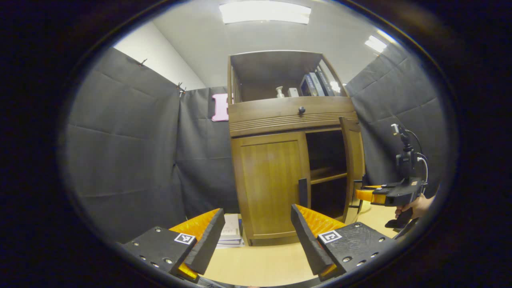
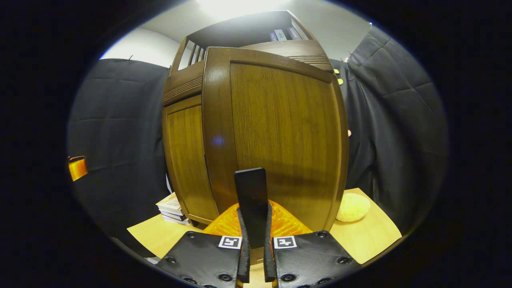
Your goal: Open the right door of the double-door shoe cabinet with the right hand, and open the left door with the left hand.
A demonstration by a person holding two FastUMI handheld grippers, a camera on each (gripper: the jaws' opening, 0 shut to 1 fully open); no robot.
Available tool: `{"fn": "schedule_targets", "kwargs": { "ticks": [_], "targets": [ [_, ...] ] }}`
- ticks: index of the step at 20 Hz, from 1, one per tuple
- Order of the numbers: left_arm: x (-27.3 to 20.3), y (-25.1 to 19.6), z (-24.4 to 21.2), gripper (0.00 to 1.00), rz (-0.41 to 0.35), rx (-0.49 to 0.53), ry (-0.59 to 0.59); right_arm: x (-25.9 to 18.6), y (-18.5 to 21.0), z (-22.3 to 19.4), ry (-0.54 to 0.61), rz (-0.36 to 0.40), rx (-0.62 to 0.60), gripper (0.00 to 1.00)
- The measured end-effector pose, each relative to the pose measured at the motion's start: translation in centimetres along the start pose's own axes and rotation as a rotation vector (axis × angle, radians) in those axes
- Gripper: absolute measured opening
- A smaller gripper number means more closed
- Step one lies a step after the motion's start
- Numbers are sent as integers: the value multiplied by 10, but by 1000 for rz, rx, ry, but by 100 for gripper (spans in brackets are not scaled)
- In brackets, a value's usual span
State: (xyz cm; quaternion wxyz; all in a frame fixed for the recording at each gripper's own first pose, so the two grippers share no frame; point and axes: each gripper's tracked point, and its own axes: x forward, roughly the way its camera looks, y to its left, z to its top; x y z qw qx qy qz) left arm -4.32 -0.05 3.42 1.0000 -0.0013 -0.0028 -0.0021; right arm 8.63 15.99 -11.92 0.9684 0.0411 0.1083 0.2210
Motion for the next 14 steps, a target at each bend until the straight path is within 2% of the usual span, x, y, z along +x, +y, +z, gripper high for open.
{"fn": "schedule_targets", "kwargs": {
  "ticks": [7, 8, 14],
  "targets": [
    [9, -14, 3, 97, -78, -10, -8, -30, -23, -4, 5, -15, 12, 15],
    [9, -16, 3, 97, -86, -9, -8, -34, -26, -5, 6, -20, 13, 12],
    [13, -25, 1, 96, -118, -16, -8, -57, -54, -6, 10, -64, 12, 14]
  ]
}}
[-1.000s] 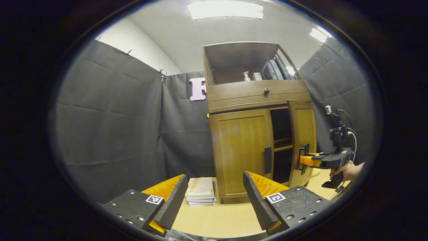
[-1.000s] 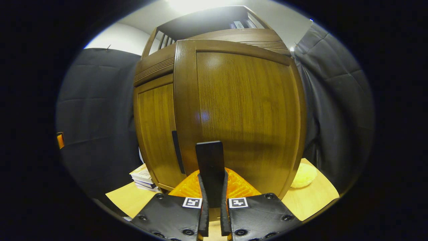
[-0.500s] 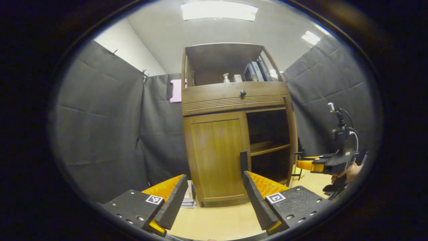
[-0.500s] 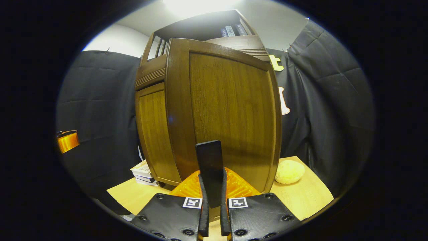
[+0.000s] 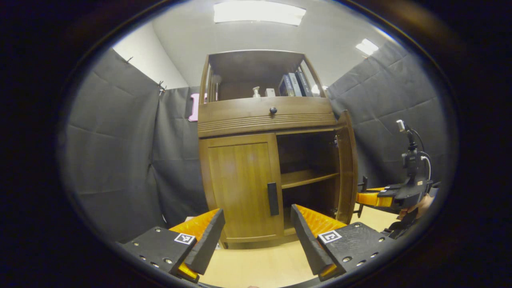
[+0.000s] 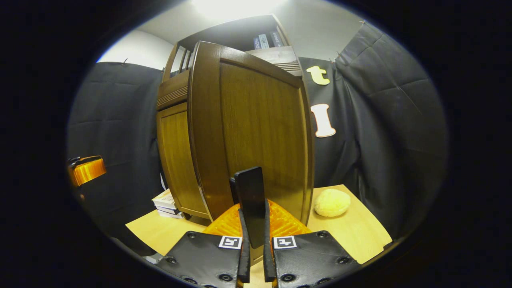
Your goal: Open the right door of the double-door shoe cabinet with the right hand, and open the left door with the left hand.
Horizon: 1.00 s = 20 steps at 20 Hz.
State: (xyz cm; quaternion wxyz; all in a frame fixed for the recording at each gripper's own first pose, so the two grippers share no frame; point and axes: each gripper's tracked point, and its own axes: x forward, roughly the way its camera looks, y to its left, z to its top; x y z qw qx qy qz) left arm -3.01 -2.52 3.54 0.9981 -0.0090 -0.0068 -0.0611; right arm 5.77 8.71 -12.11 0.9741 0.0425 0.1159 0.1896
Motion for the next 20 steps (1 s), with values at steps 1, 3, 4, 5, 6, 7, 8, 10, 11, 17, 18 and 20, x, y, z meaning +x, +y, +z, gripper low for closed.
{"fn": "schedule_targets", "kwargs": {
  "ticks": [1, 3, 4, 5, 6, 7, 8, 10, 11, 17, 18, 20],
  "targets": [
    [2, 1, 0, 96, -5, -3, 1, -4, -6, 0, -1, -10, -1, 15],
    [5, 2, -2, 96, -16, -6, 3, -11, -18, 0, -1, -32, -6, 15],
    [5, 0, -3, 96, -21, -5, 4, -14, -25, 0, -2, -42, -7, 14],
    [6, 0, -3, 96, -25, -4, 4, -17, -30, 1, -2, -50, -7, 14],
    [7, -1, -4, 96, -30, -4, 5, -20, -36, 1, -2, -60, -7, 14],
    [7, -1, -4, 96, -36, -5, 6, -23, -42, 1, -2, -71, -6, 14],
    [8, -2, -4, 96, -43, -5, 6, -25, -48, 1, -3, -84, -4, 14],
    [10, -2, -4, 95, -53, -3, 6, -31, -62, 1, -4, -109, 3, 14],
    [11, -3, -4, 95, -56, -1, 5, -34, -68, 2, -5, -120, 10, 14],
    [15, -6, -8, 95, -71, 3, 4, -50, -112, 10, -26, -217, 8, 8],
    [16, -7, -9, 94, -71, 6, 3, -52, -116, 10, -34, -224, 9, 8],
    [17, -8, -9, 94, -76, 7, 1, -56, -124, 13, -39, -241, 11, 7]
  ]
}}
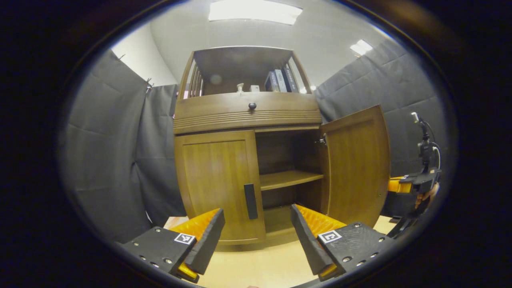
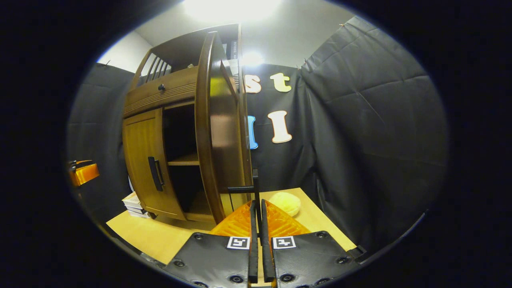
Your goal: Open the right door of the double-door shoe cabinet with the right hand, and open the left door with the left hand.
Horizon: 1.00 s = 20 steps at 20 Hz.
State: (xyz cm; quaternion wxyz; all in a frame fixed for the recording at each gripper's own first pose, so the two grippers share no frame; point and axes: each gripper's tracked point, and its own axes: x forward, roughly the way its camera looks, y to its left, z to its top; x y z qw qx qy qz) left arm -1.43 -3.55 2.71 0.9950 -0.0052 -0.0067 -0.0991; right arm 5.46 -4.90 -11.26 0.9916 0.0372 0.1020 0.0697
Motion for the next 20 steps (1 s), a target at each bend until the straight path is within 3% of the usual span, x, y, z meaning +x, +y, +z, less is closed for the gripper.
{"fn": "schedule_targets", "kwargs": {
  "ticks": [6, 7, 8, 10, 14, 15, 16, 17, 20],
  "targets": [
    [14, 3, -2, 95, -5, 13, -14, -21, -9, 14, -42, -18, 19, 7],
    [18, 5, -3, 97, -3, 18, -17, -26, -10, 18, -54, -27, 15, 0],
    [25, 6, -5, 97, 1, 23, -21, -32, -13, 24, -67, -40, 12, 7],
    [40, 8, -7, 96, 13, 23, -28, -45, -11, 34, -86, -36, 11, 12],
    [66, 12, -9, 97, 30, 9, -38, -64, -25, 44, -122, -93, -21, 96],
    [72, 14, -10, 97, 37, 12, -41, -69, -28, 45, -123, -105, -26, 98],
    [79, 16, -10, 97, 42, 13, -44, -73, -28, 46, -125, -115, -30, 92],
    [86, 17, -12, 97, 44, 12, -44, -78, -29, 47, -129, -123, -37, 98],
    [102, 21, -19, 97, 61, -5, -38, -89, -35, 44, -119, -151, -67, 98]
  ]
}}
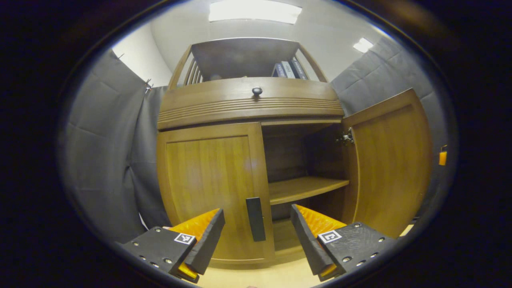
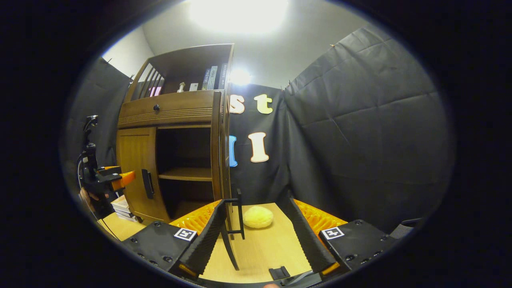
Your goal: Open the right door of the double-door shoe cabinet with the right hand, and open the left door with the left hand.
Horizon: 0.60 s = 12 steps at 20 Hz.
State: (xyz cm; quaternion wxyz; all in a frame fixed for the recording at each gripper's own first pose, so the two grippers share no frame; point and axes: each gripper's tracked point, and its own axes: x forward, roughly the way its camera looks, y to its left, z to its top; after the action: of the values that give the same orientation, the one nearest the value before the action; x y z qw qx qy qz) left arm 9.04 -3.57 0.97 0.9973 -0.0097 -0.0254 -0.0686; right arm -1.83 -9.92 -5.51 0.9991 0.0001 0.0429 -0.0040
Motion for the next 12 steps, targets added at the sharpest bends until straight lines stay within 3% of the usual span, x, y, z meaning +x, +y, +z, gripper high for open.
{"fn": "schedule_targets", "kwargs": {
  "ticks": [3, 4, 6, 10, 12],
  "targets": [
    [13, 2, -7, 97, 13, -29, 5, -7, -8, -1, 8, -27, -1, 97],
    [20, 2, -10, 97, 17, -36, 8, -9, -11, -3, 14, -38, 4, 92],
    [35, 3, -16, 97, 24, -38, 21, -12, -16, -7, 25, -55, 17, 97],
    [51, 5, -28, 97, 27, -26, 54, -18, -24, -9, 31, -84, 33, 97],
    [58, 6, -33, 97, 33, -27, 62, -19, -25, -10, 34, -91, 36, 92]
  ]
}}
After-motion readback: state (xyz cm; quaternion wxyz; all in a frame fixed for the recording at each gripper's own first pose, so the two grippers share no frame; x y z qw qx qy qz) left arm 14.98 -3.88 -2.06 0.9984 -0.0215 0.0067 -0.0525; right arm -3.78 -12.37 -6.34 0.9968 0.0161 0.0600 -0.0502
